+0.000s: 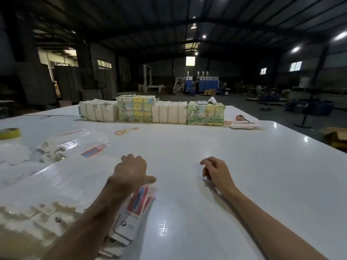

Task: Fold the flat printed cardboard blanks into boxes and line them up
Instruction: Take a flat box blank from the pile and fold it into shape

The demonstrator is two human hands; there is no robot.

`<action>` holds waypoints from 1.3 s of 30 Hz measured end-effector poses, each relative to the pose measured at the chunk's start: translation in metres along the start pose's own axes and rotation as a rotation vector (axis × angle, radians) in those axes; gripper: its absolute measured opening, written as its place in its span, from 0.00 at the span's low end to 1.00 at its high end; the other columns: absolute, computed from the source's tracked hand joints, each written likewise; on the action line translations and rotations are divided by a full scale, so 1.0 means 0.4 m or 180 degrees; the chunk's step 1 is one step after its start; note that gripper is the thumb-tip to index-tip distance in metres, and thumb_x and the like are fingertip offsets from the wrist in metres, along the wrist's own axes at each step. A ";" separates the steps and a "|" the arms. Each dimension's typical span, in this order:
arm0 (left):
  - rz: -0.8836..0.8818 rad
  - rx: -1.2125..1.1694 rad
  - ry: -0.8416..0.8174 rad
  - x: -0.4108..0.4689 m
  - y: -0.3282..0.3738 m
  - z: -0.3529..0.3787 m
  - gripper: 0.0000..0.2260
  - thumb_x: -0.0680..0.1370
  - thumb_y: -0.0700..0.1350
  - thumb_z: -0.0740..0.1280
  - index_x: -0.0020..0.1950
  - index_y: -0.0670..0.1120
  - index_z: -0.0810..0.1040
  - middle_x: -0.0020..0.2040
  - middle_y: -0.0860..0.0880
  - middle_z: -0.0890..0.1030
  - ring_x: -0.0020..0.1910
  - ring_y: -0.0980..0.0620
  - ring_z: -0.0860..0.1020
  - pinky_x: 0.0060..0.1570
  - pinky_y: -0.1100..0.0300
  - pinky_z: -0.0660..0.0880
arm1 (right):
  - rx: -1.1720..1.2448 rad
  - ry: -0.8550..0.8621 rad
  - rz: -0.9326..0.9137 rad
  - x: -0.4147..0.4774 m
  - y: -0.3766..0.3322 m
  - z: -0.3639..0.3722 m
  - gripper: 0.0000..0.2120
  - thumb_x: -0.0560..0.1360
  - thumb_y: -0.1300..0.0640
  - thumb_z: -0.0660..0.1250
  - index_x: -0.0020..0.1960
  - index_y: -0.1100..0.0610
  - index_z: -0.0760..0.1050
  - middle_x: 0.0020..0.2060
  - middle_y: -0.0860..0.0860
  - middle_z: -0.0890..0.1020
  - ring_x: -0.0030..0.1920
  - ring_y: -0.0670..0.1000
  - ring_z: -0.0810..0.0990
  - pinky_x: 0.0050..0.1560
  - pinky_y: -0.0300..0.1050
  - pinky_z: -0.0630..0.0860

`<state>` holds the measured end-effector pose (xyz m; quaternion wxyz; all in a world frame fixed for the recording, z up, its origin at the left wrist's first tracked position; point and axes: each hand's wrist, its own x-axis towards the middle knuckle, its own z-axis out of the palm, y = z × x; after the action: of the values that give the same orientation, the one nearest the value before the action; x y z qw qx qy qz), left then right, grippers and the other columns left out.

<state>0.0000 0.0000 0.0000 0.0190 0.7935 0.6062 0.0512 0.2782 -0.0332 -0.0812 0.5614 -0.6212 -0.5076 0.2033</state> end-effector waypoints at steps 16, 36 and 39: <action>-0.0208 0.0038 -0.0661 0.045 -0.043 -0.034 0.25 0.72 0.58 0.80 0.61 0.48 0.74 0.49 0.50 0.84 0.43 0.52 0.85 0.44 0.58 0.82 | -0.0095 -0.0430 -0.0135 -0.015 0.002 -0.010 0.12 0.82 0.59 0.62 0.45 0.53 0.83 0.32 0.54 0.83 0.29 0.50 0.76 0.32 0.47 0.72; 0.1225 -0.5238 -0.2182 0.191 0.277 0.124 0.34 0.81 0.70 0.55 0.65 0.43 0.81 0.56 0.36 0.85 0.46 0.39 0.86 0.45 0.49 0.83 | -0.1714 0.0433 -0.1354 0.076 -0.105 -0.090 0.18 0.85 0.48 0.62 0.74 0.50 0.74 0.64 0.46 0.72 0.63 0.43 0.72 0.56 0.38 0.79; 0.1096 -0.5435 -0.1997 0.185 0.280 0.140 0.33 0.77 0.69 0.59 0.62 0.40 0.79 0.50 0.36 0.85 0.43 0.38 0.86 0.42 0.49 0.84 | -0.1474 -0.0002 -0.1066 0.075 -0.073 -0.067 0.20 0.85 0.45 0.60 0.73 0.51 0.76 0.62 0.44 0.73 0.64 0.46 0.76 0.60 0.49 0.83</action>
<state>0.1326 0.0436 -0.0410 0.7527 0.5670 0.2037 0.2655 0.3003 -0.0248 -0.0374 0.4301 -0.6403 -0.6362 -0.0136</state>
